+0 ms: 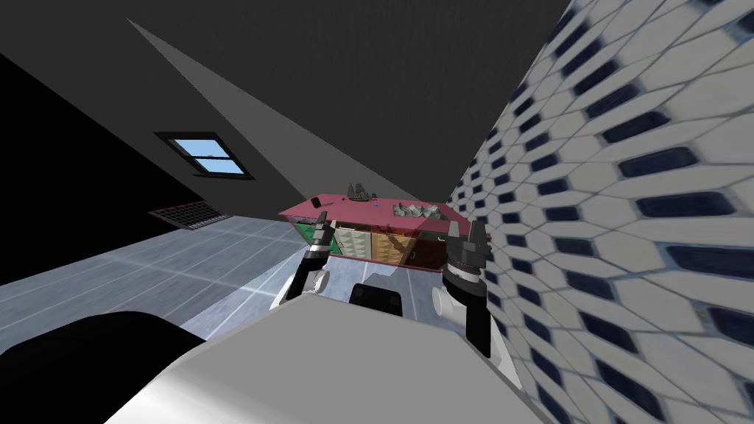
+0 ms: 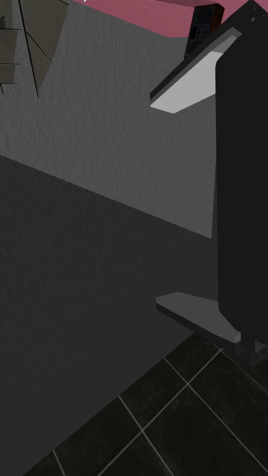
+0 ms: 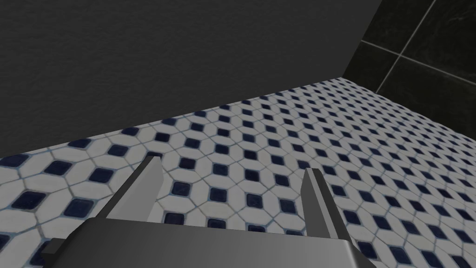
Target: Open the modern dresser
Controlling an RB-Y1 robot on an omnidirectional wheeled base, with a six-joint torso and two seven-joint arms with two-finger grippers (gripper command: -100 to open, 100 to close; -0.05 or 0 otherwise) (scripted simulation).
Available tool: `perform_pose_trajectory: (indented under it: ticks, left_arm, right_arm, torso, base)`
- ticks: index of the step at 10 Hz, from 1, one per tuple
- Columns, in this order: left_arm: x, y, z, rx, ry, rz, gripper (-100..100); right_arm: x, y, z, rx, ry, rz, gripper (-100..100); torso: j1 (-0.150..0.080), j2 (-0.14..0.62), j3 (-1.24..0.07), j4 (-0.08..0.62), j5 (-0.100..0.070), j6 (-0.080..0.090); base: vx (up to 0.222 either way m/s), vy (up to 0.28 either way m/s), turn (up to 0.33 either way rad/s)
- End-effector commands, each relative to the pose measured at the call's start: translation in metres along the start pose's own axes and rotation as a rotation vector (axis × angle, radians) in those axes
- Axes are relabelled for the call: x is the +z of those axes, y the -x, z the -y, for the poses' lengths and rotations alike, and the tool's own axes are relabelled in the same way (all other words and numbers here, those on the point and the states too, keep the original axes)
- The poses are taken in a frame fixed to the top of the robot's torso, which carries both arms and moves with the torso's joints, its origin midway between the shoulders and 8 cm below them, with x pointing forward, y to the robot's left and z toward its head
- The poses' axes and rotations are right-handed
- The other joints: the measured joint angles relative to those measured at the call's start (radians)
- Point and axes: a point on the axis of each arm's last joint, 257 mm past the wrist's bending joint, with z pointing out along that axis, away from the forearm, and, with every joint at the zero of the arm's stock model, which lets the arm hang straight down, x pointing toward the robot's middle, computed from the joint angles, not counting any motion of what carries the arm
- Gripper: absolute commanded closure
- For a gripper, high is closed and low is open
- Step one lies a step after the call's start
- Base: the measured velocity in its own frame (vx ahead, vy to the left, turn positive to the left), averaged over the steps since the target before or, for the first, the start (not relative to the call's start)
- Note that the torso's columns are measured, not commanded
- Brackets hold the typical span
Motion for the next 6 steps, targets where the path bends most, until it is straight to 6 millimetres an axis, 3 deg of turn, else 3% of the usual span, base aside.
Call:
perform_pose_trajectory:
  ticks: [1,6]
  left_arm:
    - [0.0000,0.0000,0.0000,0.000,0.000,0.000,0]
    - [0.0000,0.0000,0.0001,0.000,0.000,0.000,0]
  right_arm:
    - [0.0000,0.0000,0.0000,0.000,0.000,0.000,0]
    - [0.0001,0.0000,-0.0001,0.000,0.000,0.000,0]
  torso:
    - [0.000,0.040,-0.082,0.041,0.000,0.000]
    - [0.000,0.396,-0.792,0.396,0.000,0.000]
  base:
    - [0.000,0.000,0.000]
    - [0.000,0.000,0.000]
